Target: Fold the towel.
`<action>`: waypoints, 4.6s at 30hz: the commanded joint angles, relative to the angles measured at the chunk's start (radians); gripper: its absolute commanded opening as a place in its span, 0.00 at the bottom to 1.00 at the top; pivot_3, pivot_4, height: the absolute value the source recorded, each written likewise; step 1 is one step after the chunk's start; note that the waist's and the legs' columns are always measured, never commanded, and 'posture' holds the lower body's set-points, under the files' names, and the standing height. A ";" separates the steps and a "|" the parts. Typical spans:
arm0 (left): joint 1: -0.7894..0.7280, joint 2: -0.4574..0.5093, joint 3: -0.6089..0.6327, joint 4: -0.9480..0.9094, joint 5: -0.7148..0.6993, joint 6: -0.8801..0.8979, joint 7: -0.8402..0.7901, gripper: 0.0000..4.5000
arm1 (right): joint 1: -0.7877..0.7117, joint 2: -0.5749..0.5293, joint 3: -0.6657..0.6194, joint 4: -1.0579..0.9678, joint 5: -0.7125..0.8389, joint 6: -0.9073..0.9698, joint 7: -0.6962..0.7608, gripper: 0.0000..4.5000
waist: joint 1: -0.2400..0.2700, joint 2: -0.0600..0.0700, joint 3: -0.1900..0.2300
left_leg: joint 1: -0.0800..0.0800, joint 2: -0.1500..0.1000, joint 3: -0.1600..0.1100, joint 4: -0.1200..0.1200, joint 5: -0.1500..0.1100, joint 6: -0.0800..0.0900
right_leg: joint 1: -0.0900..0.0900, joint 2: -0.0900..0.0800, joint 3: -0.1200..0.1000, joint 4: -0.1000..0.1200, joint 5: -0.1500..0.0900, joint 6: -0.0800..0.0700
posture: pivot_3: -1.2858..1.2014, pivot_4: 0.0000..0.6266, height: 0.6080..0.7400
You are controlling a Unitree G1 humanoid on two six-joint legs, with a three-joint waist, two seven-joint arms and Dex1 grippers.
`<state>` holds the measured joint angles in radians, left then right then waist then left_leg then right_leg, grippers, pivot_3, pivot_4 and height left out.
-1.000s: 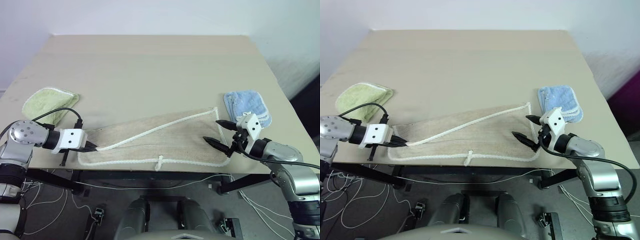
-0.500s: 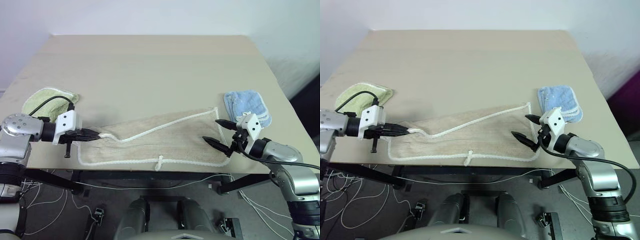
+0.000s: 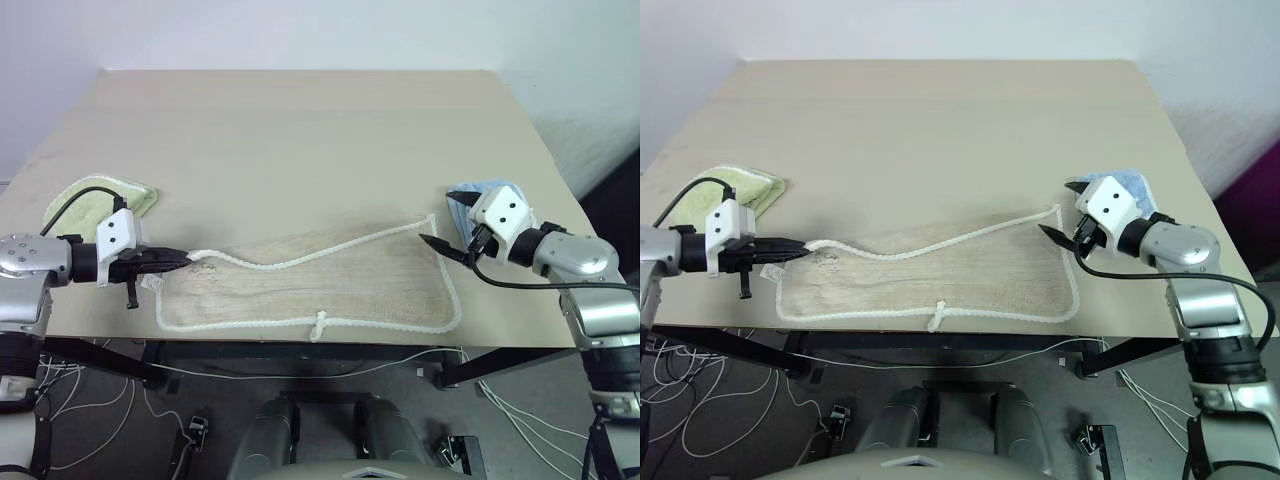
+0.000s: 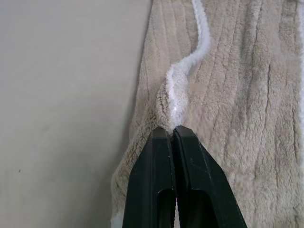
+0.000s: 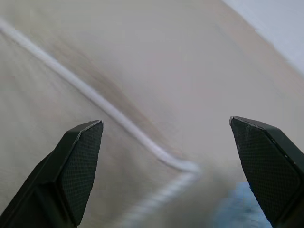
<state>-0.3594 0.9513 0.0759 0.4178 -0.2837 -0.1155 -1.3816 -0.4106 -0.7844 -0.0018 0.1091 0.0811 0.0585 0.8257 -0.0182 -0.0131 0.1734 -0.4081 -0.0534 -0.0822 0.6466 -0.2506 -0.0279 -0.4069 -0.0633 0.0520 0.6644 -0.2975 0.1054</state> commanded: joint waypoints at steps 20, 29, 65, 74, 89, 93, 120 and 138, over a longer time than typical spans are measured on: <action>0.123 -0.007 0.060 -0.172 -0.020 0.006 0.091 0.01 | -0.448 0.040 0.295 0.806 -0.487 -0.613 -0.238 1.00 | -0.005 0.001 0.000 | 0.000 0.000 0.001 0.000 0.000 0.000 | -0.001 0.000 0.001 0.000 0.000 0.000 | 0.52 0.24 1.00; 0.122 -0.013 0.052 -0.164 -0.013 -0.002 0.093 0.00 | -0.437 0.037 0.286 0.809 -0.475 -0.645 -0.202 0.40 | -0.013 0.001 0.001 | 0.000 0.000 0.000 0.000 0.000 0.000 | -0.001 0.000 0.001 0.001 0.000 0.000 | 0.52 0.24 1.00; 0.062 -0.049 0.059 -0.147 -0.019 0.019 0.139 0.00 | -0.416 0.057 0.313 0.793 -0.531 -0.674 -0.285 0.43 | -0.026 0.001 0.001 | 0.000 0.000 0.000 -0.001 0.000 0.000 | -0.001 0.001 0.001 0.001 0.000 0.000 | 0.52 0.24 1.00; 0.068 -0.053 0.050 -0.170 -0.019 0.029 0.144 0.00 | -0.451 0.079 0.348 0.843 -0.590 -0.710 -0.363 0.49 | -0.027 0.001 0.001 | 0.000 0.000 0.000 0.000 0.000 0.000 | -0.001 0.001 0.001 0.001 0.000 0.000 | 0.52 0.24 1.00; 0.076 -0.057 0.051 -0.181 -0.016 0.038 0.149 0.00 | -0.452 0.086 0.347 0.861 -0.567 -0.738 -0.304 0.00 | -0.026 0.001 0.001 | 0.000 0.000 0.000 0.000 0.000 0.000 | -0.001 0.001 0.001 0.001 0.000 0.000 | 0.52 0.24 1.00; 0.073 -0.060 0.055 -0.178 -0.014 0.031 0.157 0.00 | -0.460 0.075 0.342 0.849 -0.571 -0.734 -0.320 0.00 | -0.027 0.001 0.001 | 0.000 0.000 0.000 0.000 0.000 0.000 | -0.001 0.001 0.001 0.001 0.000 0.000 | 0.52 0.24 1.00; -0.533 -0.033 0.244 0.324 -0.071 -0.017 0.330 0.00 | -0.760 -0.088 0.017 0.702 -0.109 -0.465 0.114 0.00 | -0.029 0.001 0.001 | -0.002 -0.001 0.001 0.000 0.001 -0.001 | -0.003 0.000 0.001 0.001 0.000 0.000 | 0.52 0.24 1.00; 0.418 0.095 0.427 -0.291 -0.199 0.352 0.086 0.00 | 0.299 -0.290 -0.200 -0.429 0.415 0.277 0.440 0.00 | -0.017 0.002 0.002 | 0.000 0.001 0.000 0.000 -0.001 0.001 | 0.001 -0.004 0.001 -0.001 0.000 0.000 | 0.52 0.24 1.00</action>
<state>0.0450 1.0218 0.4492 0.1719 -0.4649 0.2187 -1.2893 -0.1195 -1.0487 -0.1518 -0.2710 0.4580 0.3117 1.2517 -0.0354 -0.0108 0.1751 -0.4081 -0.0528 -0.0825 0.6466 -0.2514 -0.0270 -0.4055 -0.0672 0.0534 0.6632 -0.2976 0.1054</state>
